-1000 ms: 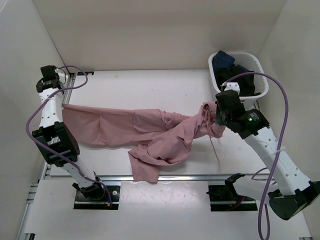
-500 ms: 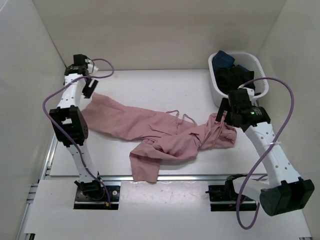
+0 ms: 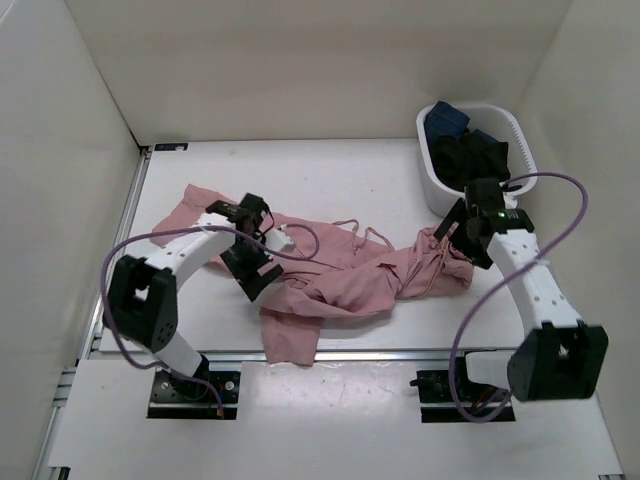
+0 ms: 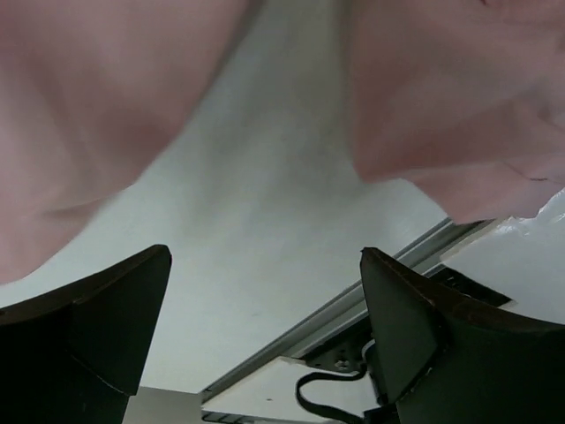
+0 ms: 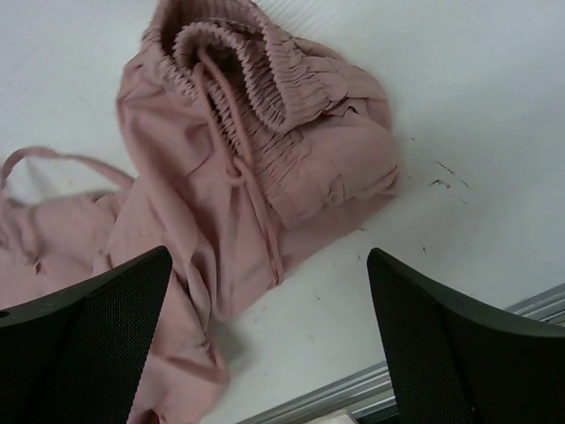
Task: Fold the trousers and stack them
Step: Flatten the trousers out
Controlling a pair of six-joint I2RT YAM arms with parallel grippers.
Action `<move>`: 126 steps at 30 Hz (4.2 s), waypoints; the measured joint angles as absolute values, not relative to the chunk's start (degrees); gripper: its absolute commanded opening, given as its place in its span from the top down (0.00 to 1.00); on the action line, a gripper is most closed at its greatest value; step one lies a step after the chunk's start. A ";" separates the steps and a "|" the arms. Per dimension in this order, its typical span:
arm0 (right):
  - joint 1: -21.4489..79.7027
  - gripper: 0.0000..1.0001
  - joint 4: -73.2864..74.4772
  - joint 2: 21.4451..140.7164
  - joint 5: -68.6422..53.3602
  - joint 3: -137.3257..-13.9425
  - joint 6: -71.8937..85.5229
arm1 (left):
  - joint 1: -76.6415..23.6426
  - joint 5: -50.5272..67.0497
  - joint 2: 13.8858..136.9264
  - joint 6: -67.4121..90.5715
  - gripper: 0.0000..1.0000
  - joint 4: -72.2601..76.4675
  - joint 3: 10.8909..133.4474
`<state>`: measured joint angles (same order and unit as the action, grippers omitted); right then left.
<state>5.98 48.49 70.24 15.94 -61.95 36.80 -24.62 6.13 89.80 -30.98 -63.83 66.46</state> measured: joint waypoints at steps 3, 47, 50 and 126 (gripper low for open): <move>5.37 0.05 46.17 76.64 16.12 -61.95 38.48 | -27.53 6.96 93.12 -28.99 0.00 -61.54 62.41; -10.94 0.91 60.71 53.30 16.60 -51.59 35.70 | -1.08 -34.04 80.49 -40.95 0.86 -51.22 71.77; -14.59 0.97 64.42 46.65 18.00 -47.00 38.74 | -0.49 -33.69 82.50 -41.32 0.86 -52.82 75.11; 7.73 0.85 44.01 106.98 3.75 -82.37 48.07 | 20.23 -9.37 86.26 -29.87 0.10 -60.29 69.38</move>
<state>7.73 44.01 106.98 3.75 -82.37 48.07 20.23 -9.37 86.26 -29.87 -60.29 69.38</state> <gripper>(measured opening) 0.246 0.891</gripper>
